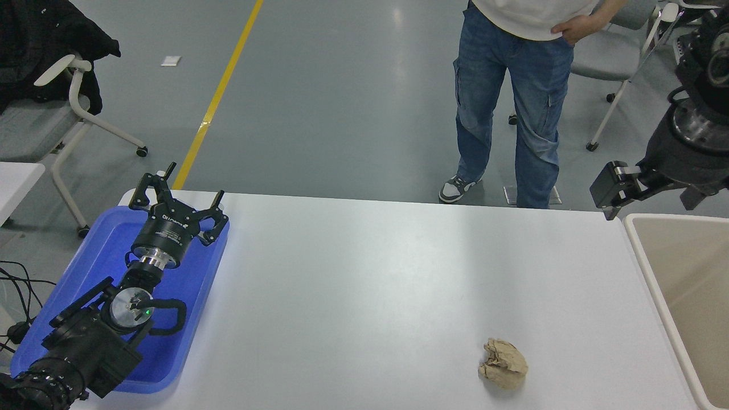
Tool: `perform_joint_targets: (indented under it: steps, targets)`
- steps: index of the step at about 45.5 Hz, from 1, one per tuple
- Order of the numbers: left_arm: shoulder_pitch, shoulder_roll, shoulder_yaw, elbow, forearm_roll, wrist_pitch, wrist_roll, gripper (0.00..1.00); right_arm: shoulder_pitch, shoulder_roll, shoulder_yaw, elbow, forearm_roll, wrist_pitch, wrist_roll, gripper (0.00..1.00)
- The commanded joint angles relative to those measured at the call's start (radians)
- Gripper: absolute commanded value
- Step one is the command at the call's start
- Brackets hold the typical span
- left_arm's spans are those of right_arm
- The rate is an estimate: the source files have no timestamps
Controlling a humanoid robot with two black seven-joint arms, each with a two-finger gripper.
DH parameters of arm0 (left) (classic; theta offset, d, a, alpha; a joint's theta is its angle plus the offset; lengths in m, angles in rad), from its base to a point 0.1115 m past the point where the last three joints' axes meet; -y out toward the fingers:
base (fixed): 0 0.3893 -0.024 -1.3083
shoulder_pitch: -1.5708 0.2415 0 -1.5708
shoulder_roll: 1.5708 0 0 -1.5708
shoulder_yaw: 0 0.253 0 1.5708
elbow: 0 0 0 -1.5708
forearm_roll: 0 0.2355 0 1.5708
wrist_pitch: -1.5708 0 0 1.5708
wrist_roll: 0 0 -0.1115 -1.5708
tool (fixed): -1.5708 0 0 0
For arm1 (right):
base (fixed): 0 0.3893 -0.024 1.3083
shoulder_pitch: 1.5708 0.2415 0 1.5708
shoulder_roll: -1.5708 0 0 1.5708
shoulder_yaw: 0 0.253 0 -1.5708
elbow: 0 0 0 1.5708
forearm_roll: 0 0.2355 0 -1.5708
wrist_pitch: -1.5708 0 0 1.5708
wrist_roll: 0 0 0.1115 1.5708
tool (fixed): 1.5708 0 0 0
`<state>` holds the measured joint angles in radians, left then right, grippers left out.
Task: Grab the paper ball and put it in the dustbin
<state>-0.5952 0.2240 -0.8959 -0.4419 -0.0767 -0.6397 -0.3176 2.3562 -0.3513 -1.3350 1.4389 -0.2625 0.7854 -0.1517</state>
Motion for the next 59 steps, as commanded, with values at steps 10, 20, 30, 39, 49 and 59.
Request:
perform_joint_targets:
  steps: [10,20,30,39,49,59]
  targets:
    - [0.000,0.000,0.000,0.000,0.000,0.000,0.000,1.00,0.005,-0.002,0.008,-0.002,-0.001,0.000,0.000,1.00]
    - [0.000,0.000,0.000,0.000,0.000,0.000,0.000,1.00,0.003,-0.002,0.019,-0.002,0.000,0.000,0.001,1.00]
    - [0.000,0.000,0.000,0.000,0.000,0.000,0.000,1.00,0.005,-0.003,0.019,-0.002,0.000,0.000,0.000,1.00]
    - [0.000,0.000,0.000,0.000,0.000,0.000,0.002,1.00,-0.008,-0.003,0.019,-0.002,0.000,0.000,0.000,1.00]
    - [0.000,0.000,0.000,0.000,0.000,0.000,0.000,1.00,-0.029,-0.005,0.028,-0.002,0.000,0.000,0.000,1.00]
    - [0.002,0.000,0.000,0.000,0.000,0.000,0.000,1.00,-0.054,-0.002,0.034,-0.002,0.002,0.000,0.001,1.00]
